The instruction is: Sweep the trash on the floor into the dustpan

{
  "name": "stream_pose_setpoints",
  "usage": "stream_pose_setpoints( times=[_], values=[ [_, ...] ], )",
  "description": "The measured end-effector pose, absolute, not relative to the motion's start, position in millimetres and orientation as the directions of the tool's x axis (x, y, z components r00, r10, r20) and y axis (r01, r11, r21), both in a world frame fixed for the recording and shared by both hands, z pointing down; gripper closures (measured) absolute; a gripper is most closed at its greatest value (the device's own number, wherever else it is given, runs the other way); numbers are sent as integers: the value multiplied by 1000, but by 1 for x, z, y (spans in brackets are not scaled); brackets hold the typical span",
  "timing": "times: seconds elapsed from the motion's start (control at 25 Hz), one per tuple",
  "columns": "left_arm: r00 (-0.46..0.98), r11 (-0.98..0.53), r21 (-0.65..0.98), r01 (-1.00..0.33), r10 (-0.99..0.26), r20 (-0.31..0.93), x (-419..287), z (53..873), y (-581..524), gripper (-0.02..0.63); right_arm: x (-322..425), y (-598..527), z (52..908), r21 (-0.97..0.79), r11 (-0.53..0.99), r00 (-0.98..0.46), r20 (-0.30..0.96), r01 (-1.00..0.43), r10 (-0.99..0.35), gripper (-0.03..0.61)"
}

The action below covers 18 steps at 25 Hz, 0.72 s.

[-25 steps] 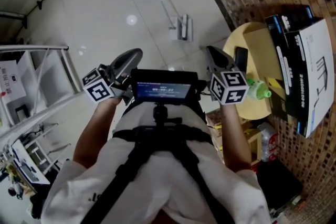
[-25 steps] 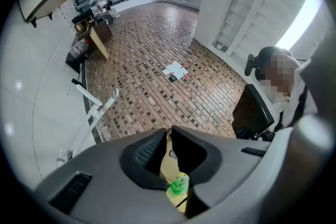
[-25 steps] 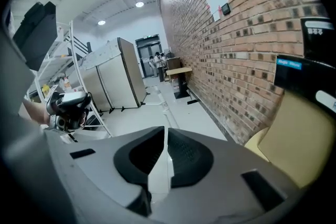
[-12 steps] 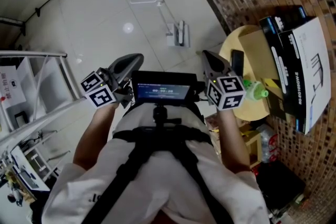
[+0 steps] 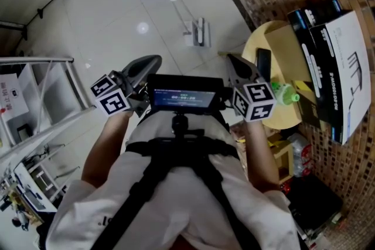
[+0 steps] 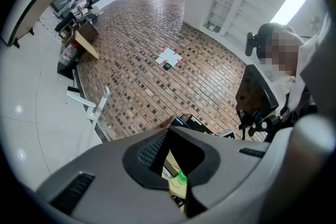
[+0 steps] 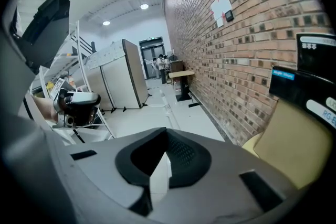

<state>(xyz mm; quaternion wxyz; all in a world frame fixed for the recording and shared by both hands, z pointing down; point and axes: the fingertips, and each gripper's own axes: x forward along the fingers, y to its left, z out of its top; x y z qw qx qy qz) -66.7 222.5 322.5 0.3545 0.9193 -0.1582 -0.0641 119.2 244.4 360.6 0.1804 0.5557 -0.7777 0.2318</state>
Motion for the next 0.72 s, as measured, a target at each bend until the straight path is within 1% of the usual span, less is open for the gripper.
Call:
stream_pose_setpoints(
  times=[0.28,0.72],
  values=[
    [943,-686,687,-241,-332,-1,-64,325,224,614,123,249,361,-164,265,-312,542,-950,-781,578],
    [933,-666,704,-248,-359,-11,-58,324,220,614,135,250,362,-165,261,-309,539,-951,-784,578]
  ],
)
